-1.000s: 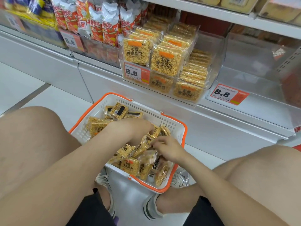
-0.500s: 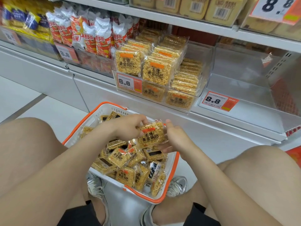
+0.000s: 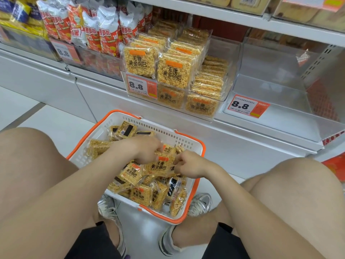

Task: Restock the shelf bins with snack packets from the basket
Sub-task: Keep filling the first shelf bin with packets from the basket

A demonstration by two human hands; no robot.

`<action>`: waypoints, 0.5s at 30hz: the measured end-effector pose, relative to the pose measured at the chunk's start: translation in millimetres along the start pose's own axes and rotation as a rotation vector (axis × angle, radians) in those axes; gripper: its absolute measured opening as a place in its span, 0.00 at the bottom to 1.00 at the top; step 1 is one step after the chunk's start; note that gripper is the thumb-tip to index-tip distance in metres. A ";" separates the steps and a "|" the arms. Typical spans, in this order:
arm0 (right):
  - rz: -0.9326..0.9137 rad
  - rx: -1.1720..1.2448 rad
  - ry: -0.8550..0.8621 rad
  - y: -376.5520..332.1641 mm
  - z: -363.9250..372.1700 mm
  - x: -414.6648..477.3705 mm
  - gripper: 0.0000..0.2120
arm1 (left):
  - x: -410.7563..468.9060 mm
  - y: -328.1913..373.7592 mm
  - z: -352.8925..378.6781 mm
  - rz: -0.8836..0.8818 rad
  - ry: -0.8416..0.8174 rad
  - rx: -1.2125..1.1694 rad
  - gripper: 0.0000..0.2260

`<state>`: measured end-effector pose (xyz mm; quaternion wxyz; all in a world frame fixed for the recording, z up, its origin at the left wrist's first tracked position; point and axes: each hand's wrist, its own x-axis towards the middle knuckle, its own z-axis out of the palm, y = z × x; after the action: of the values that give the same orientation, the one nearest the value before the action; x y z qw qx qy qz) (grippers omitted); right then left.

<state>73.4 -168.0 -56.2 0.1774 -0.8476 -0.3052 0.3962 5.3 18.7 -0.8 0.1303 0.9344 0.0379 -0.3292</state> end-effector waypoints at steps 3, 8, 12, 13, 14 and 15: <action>0.005 0.139 -0.022 5.9 7.3 6.3 0.17 | 6.0 -1.6 5.2 0.016 -0.018 -0.017 0.20; -0.038 0.471 0.122 7.0 0.4 1.7 0.21 | 9.3 -5.3 -6.8 0.013 0.074 -0.310 0.14; -0.111 0.584 0.356 -1.9 -19.8 -17.9 0.15 | 5.0 2.3 -25.1 0.005 0.391 -0.672 0.11; -0.128 0.598 0.416 -6.2 -26.3 -23.4 0.13 | 3.2 7.7 -29.3 0.019 0.474 -0.767 0.10; -0.151 0.602 0.471 -9.7 -32.9 -28.4 0.11 | 0.4 15.0 -33.4 0.049 0.527 -0.863 0.09; -0.175 0.615 0.511 -13.3 -39.7 -34.7 0.10 | -2.5 23.4 -36.3 0.085 0.553 -0.959 0.09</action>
<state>82.0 -183.2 -4.7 0.5256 -0.7970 -0.1895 0.2293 29.0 5.9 33.0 0.5393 0.8229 0.1787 -0.0119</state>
